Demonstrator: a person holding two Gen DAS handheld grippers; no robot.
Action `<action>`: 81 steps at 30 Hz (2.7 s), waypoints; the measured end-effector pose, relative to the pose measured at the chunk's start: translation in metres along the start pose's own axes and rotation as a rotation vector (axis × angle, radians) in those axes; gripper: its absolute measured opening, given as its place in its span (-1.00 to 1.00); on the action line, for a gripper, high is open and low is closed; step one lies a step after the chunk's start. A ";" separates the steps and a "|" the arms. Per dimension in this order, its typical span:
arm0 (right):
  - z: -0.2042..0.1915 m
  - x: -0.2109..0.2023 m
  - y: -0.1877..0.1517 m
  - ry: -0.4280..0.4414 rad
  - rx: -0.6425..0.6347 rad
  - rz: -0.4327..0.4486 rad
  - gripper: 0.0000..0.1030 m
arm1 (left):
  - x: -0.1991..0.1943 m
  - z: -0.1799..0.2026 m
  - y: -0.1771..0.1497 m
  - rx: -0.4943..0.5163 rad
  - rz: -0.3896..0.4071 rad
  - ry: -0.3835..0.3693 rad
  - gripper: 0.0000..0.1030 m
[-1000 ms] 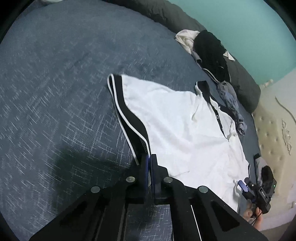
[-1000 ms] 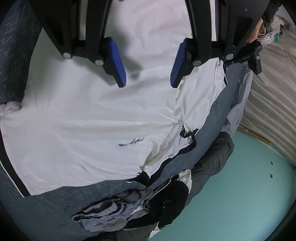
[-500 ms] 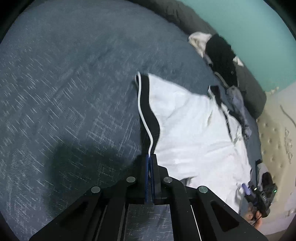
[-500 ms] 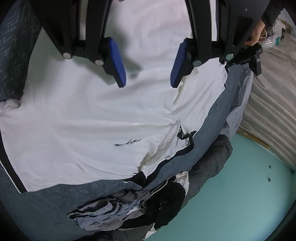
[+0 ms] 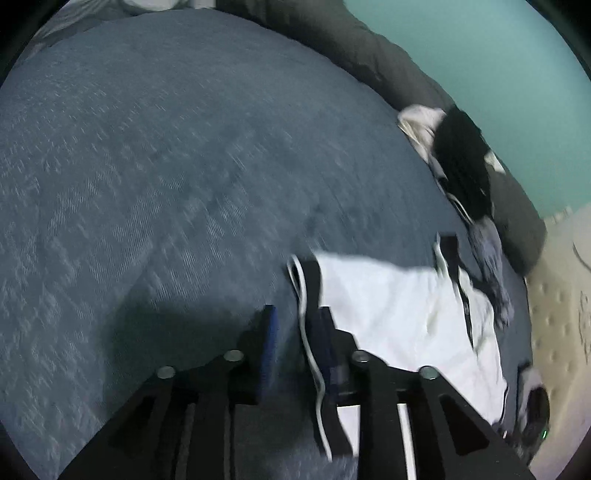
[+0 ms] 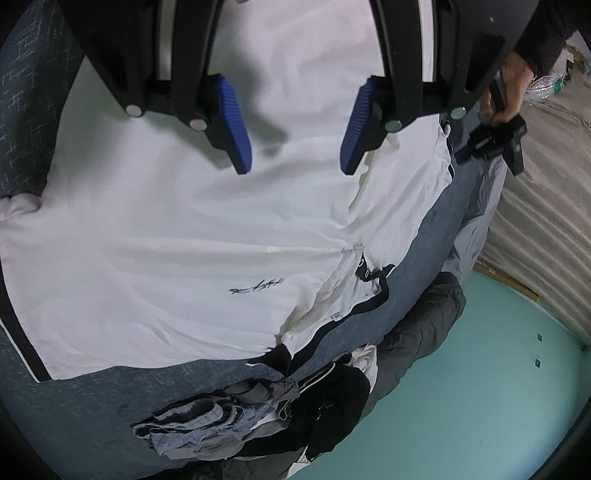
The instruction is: Fold clothes
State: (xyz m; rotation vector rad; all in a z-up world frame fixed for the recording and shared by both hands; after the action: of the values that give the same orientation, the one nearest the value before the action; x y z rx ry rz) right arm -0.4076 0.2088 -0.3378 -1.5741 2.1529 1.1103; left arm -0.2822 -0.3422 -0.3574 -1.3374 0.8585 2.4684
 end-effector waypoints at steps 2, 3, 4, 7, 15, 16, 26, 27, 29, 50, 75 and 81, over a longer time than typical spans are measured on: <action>0.001 0.001 0.000 -0.002 0.000 -0.003 -0.02 | 0.006 0.000 0.009 0.005 0.000 0.010 -0.34; 0.001 0.002 -0.001 -0.004 -0.001 -0.004 -0.02 | 0.009 0.001 0.012 0.011 -0.001 0.014 -0.34; 0.002 0.002 -0.001 -0.006 -0.001 -0.006 -0.02 | 0.012 0.001 0.014 0.014 -0.001 0.010 -0.34; 0.003 0.004 -0.001 -0.009 0.001 -0.011 -0.02 | 0.022 0.006 0.017 0.038 -0.014 0.006 -0.36; 0.007 0.006 -0.003 -0.013 0.005 -0.022 -0.02 | 0.030 0.021 0.013 0.123 -0.030 0.041 -0.95; 0.007 0.006 -0.003 -0.013 0.007 -0.023 -0.02 | 0.027 0.022 0.014 0.128 -0.018 0.050 -0.95; 0.010 0.002 -0.001 -0.008 0.017 -0.013 -0.02 | 0.005 0.004 0.039 0.070 0.045 0.113 -0.95; 0.010 0.002 -0.001 -0.008 0.016 -0.013 -0.02 | 0.007 0.000 0.039 0.054 0.038 0.113 -0.95; 0.010 0.002 -0.001 -0.008 0.014 -0.015 -0.02 | 0.015 -0.005 0.038 0.034 0.019 0.120 -0.95; 0.013 0.004 -0.003 -0.012 0.021 -0.024 -0.02 | 0.006 -0.011 0.040 0.007 0.003 0.164 -0.82; 0.031 -0.001 0.004 0.001 0.075 -0.007 -0.02 | 0.096 0.239 0.004 0.346 -0.120 -0.052 -0.34; 0.039 -0.006 0.007 0.003 0.094 0.004 -0.02 | 0.125 0.278 0.009 0.387 -0.108 -0.017 -0.15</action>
State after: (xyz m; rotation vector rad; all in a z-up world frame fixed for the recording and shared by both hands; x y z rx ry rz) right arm -0.4205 0.2408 -0.3577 -1.5325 2.1772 0.9925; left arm -0.5514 -0.1994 -0.3394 -1.1882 1.1537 2.0907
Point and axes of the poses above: each gripper's, at about its wrist camera, not at the fingertips, and x roughly the way its jaws point, z to its right, y to its top, the point moved 3 cm from there along x, roughly the way its jaws point, and after that the axes turned 5 degrees about y, right-handed, at the moved point
